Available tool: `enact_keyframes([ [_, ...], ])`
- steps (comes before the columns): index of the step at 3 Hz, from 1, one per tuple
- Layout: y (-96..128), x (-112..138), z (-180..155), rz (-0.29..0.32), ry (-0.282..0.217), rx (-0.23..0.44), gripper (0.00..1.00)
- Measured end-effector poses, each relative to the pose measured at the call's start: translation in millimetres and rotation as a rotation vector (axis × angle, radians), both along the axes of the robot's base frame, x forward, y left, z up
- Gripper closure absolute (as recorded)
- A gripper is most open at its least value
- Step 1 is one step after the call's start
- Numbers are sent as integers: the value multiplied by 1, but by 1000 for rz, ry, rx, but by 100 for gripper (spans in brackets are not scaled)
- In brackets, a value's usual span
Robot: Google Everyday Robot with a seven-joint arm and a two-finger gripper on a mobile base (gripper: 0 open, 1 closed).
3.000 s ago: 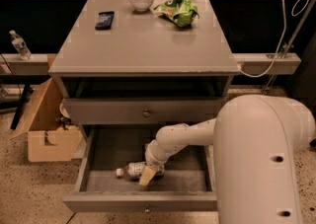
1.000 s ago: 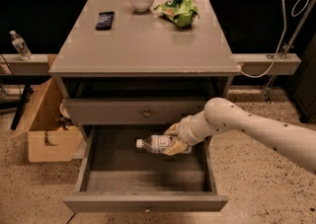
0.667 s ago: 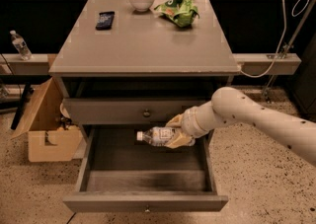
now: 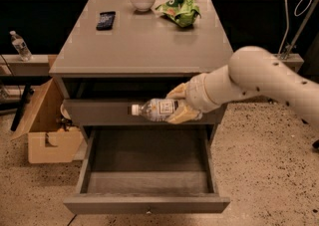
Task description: Pick blue plastic bottle from middle drawer and place on counter
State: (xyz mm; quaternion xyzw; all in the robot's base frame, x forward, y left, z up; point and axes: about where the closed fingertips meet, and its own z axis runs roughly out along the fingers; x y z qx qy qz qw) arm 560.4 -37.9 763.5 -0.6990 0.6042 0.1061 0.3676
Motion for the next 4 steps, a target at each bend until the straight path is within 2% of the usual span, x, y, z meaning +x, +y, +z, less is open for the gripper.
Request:
enact_keyframes([
  [1, 18, 7, 72, 40, -71, -13, 100],
  [2, 18, 7, 72, 40, -71, -13, 100],
  [3, 38, 21, 97, 61, -85, -6, 100],
  [4, 77, 57, 136, 88, -83, -8, 100],
])
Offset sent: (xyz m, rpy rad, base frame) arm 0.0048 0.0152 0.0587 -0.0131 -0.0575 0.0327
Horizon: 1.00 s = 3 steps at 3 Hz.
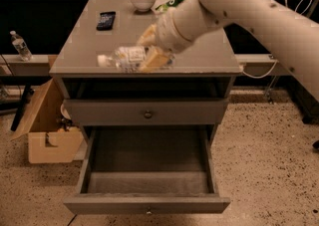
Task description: Pick blue plastic bottle from middle drawer and place on counter
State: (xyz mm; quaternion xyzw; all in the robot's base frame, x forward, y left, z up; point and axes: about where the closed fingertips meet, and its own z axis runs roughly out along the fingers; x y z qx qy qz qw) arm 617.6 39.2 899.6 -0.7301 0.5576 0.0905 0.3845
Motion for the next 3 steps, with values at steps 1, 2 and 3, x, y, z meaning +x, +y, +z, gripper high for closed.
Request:
enact_keyframes([
  [1, 45, 44, 19, -13, 23, 1, 100],
  [2, 103, 82, 8, -43, 131, -9, 100],
  [3, 145, 96, -3, -38, 206, -17, 100],
])
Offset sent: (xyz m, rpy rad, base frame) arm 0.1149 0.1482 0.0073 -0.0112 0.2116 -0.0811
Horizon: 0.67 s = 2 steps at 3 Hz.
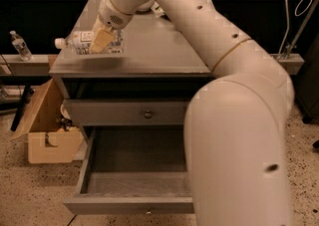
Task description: Pick blue plastic bottle from middle drawer and place on counter
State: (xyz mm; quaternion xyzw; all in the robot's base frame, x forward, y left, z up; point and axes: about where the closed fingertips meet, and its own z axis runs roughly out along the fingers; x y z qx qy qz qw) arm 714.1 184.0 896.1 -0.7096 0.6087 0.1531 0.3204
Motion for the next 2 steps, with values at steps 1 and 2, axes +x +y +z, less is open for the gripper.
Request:
enact_keyframes([
  [1, 31, 9, -5, 22, 49, 13, 81],
  [2, 50, 15, -8, 32, 85, 31, 57],
])
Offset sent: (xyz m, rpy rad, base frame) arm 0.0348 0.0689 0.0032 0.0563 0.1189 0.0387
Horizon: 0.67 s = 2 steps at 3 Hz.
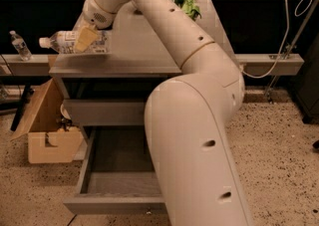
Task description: Pick blue plastic bottle from middle drawer and place on counter
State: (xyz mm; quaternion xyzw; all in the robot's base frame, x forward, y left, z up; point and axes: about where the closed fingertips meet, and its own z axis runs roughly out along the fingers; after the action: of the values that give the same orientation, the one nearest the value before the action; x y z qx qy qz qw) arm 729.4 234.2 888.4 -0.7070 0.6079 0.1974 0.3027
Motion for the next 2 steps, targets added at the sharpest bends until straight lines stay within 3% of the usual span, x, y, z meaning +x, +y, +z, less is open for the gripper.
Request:
enact_keyframes([
  [2, 6, 17, -21, -30, 56, -5, 4],
])
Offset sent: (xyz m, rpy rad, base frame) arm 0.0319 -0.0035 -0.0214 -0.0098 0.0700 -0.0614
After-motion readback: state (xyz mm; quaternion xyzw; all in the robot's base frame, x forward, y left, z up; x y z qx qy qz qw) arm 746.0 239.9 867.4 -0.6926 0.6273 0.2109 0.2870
